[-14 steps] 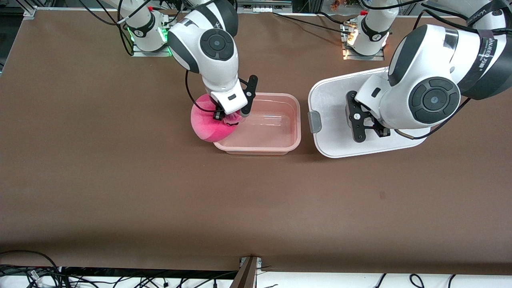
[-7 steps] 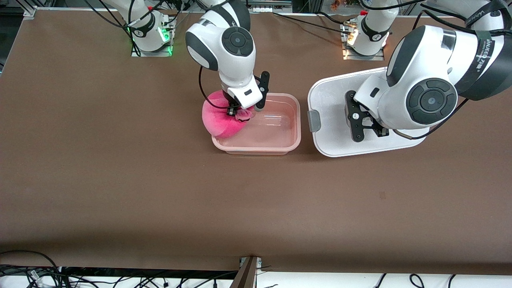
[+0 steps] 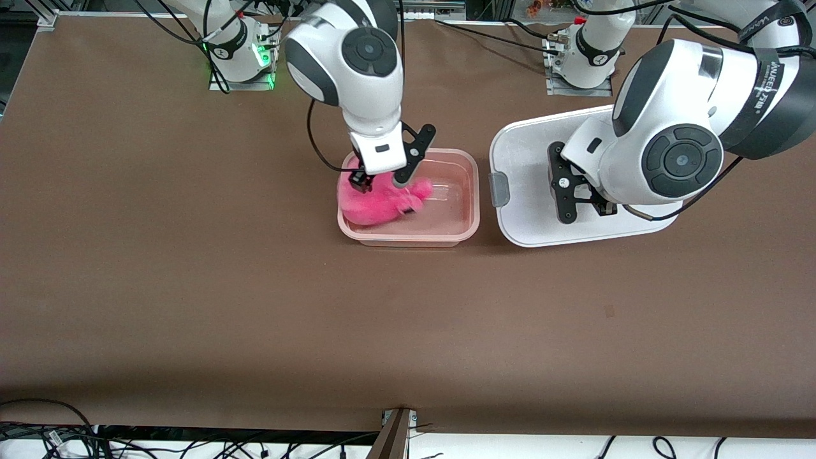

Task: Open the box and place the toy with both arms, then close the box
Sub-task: 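Lower the pink toy into the pink box base with the right gripper, then open the right gripper and withdraw while the left gripper carries the lid over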

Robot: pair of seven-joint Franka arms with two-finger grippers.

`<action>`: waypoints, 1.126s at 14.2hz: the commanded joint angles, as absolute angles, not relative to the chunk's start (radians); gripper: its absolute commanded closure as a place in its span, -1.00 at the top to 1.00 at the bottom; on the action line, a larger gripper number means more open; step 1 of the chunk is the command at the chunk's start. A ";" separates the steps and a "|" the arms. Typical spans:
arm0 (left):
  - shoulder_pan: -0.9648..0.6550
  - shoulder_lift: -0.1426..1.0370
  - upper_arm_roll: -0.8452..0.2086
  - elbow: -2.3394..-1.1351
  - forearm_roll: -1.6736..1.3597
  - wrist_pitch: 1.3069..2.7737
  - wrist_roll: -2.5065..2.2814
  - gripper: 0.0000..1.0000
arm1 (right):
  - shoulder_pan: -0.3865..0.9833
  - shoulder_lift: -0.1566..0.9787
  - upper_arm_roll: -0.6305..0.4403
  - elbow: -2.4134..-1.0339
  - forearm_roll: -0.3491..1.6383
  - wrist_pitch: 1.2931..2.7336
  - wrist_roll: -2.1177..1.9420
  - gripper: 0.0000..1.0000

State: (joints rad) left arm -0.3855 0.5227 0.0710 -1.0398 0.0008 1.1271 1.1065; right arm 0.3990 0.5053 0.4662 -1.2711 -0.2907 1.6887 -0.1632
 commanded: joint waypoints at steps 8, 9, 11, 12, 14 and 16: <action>-0.499 0.571 -0.064 -1.008 -0.101 1.333 1.007 -1.00 | 0.008 0.508 0.469 -1.121 -0.166 1.543 -0.146 1.00; -0.505 0.583 -0.077 -1.011 -0.109 1.397 0.950 -1.00 | -0.041 0.508 0.471 -1.123 -0.144 1.534 -0.147 1.00; -0.555 0.610 -0.086 -1.034 -0.092 1.503 0.928 -1.00 | -0.112 0.509 0.471 -1.124 -0.130 1.503 -0.150 1.00; -0.569 0.621 -0.089 -1.061 -0.074 1.544 0.919 -1.00 | -0.135 0.509 0.469 -1.124 -0.138 1.502 -0.152 1.00; -0.594 0.621 -0.091 -1.136 -0.060 1.636 0.881 -1.00 | -0.187 0.511 0.463 -1.124 -0.138 1.482 -0.153 1.00; -0.621 0.623 -0.107 -1.205 -0.020 1.762 0.858 -1.00 | -0.186 0.468 0.402 -1.127 -0.134 1.456 -0.163 1.00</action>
State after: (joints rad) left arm -0.5983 0.6447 -0.0945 -1.1291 -0.0685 1.6663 0.8872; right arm -0.1840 0.5033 0.4401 -1.1359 -0.1477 1.4964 -0.1634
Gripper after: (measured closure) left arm 0.947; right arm 0.000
